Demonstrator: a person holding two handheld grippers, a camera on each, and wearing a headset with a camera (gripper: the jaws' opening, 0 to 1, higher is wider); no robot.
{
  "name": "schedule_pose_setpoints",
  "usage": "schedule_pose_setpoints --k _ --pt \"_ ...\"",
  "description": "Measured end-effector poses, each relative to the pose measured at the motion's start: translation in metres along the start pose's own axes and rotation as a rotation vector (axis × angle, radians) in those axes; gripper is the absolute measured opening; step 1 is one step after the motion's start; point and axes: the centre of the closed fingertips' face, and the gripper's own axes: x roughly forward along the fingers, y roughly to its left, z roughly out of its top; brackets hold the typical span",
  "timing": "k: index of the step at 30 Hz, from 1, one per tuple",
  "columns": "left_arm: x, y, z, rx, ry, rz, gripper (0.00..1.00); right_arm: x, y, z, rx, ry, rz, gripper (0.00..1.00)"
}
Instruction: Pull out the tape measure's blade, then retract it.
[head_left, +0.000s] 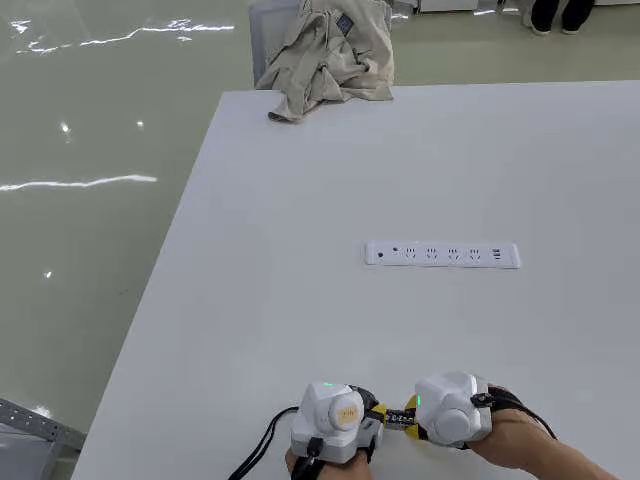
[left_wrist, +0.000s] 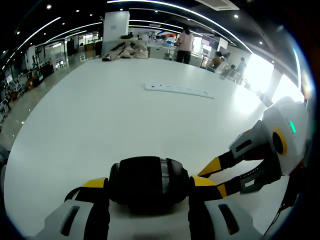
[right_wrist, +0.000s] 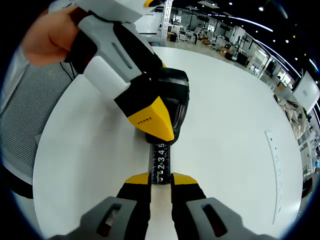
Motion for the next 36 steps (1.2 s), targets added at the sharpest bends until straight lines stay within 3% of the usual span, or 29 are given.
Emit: schedule_pose_setpoints --k 36 --pt "0.001 0.0 -0.001 0.004 0.001 0.005 0.6 0.013 -0.001 0.02 0.019 -0.046 0.015 0.14"
